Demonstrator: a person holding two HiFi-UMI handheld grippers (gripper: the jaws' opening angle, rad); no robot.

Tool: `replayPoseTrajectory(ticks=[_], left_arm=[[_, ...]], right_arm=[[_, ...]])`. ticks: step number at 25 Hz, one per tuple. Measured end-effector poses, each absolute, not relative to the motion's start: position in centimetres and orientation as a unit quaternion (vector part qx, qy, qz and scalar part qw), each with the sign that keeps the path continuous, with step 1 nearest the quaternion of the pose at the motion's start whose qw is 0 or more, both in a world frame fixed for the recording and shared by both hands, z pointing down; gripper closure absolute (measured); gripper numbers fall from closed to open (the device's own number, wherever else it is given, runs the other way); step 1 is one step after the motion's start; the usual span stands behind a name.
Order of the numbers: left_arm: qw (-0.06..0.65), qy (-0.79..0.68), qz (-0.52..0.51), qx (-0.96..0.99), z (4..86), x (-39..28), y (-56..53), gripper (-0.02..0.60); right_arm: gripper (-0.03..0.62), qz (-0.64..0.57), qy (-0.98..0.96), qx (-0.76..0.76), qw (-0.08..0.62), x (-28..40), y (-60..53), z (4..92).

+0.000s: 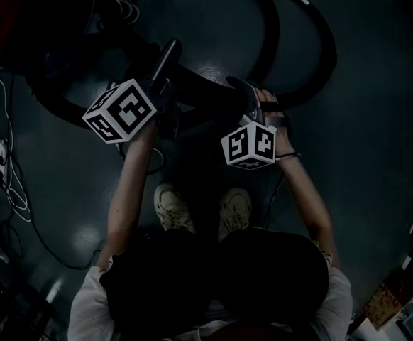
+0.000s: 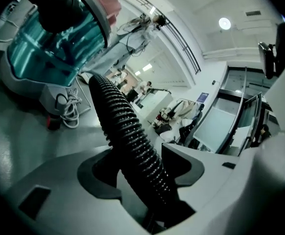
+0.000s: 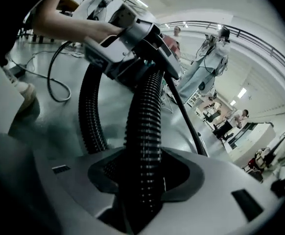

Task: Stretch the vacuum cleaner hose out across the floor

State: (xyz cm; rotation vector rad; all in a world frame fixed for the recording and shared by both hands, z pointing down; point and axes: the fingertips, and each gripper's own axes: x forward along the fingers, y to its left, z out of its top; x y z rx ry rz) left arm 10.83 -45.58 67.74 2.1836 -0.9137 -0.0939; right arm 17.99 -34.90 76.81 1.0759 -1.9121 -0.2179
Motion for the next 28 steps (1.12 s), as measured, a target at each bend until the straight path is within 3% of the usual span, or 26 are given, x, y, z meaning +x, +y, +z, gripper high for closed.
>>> replayPoseTrajectory(ticks=[5, 20, 28], left_arm=[[0.364, -0.360, -0.025, 0.859, 67.5, 10.5, -46.2, 0.325], [0.385, -0.353, -0.034, 0.852, 67.9, 10.5, -46.1, 0.325], [0.368, -0.358, -0.017, 0.858, 68.8, 11.7, -44.9, 0.325]], right_arm=[[0.427, -0.102, -0.736, 0.435, 0.509, 22.6, -33.1, 78.8], [0.423, -0.176, -0.689, 0.480, 0.513, 29.4, -31.1, 78.3], [0.422, -0.123, -0.674, 0.463, 0.562, 30.5, -31.2, 80.8]])
